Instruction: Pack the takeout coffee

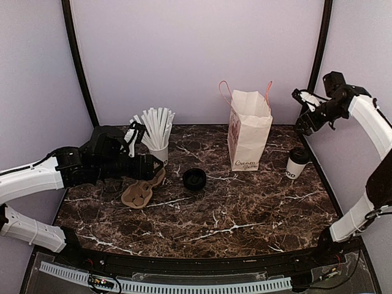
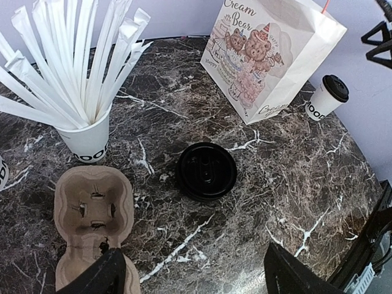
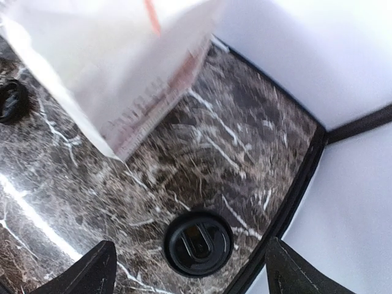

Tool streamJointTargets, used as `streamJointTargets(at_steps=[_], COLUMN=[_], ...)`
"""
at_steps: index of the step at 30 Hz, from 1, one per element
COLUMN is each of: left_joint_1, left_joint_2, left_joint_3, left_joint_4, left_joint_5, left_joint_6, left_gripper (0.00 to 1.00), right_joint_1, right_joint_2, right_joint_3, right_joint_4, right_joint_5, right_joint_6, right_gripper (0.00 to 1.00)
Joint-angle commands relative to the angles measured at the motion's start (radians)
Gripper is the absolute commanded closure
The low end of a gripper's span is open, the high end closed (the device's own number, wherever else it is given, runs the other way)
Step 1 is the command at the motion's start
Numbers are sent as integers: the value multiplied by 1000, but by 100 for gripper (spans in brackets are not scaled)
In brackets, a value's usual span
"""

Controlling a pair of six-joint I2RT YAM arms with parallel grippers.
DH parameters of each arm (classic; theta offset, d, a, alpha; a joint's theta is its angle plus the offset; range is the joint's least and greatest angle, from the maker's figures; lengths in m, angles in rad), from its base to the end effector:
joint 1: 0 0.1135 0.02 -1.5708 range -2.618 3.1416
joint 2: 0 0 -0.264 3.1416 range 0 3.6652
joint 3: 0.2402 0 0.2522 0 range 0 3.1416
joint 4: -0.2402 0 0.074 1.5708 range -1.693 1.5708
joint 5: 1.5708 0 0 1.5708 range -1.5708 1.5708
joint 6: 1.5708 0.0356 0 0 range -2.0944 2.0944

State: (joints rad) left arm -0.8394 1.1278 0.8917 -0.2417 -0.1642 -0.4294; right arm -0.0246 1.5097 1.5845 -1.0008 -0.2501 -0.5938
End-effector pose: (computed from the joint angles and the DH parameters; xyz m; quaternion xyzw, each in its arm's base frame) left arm 0.1753 -0.1866 0.3029 0.1316 0.8423 -0.2506 0.4587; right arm 0.3090 0.0012 0.3684 -0.3021 0.8921 0.0170 0.3355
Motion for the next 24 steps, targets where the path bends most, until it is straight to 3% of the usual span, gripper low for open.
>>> streamJointTargets(at_steps=[1,4,9,14,24], left_joint_1=[6,6,5,5,5], left_joint_2=[12,29,40,22,-9], left_joint_3=[36,53,62,43,4], left_joint_4=[2,-1,-11,-17,-11], left_joint_5=[52,93,145,155,152], left_joint_6=[53,65,28,4,-17], left_gripper=[21,25,28,30,30], right_joint_1=[179,291,368,457,482], right_joint_2=[-82,-73,40,136,229], right_joint_3=[95,145,246,277,340], right_joint_4=[-55,-38,-42,-25,-27], right_joint_5=[-59,-44,-26,96,145], right_joint_6=[-36,-32,-54,-118,-134], right_gripper=[15,15,17,19,27])
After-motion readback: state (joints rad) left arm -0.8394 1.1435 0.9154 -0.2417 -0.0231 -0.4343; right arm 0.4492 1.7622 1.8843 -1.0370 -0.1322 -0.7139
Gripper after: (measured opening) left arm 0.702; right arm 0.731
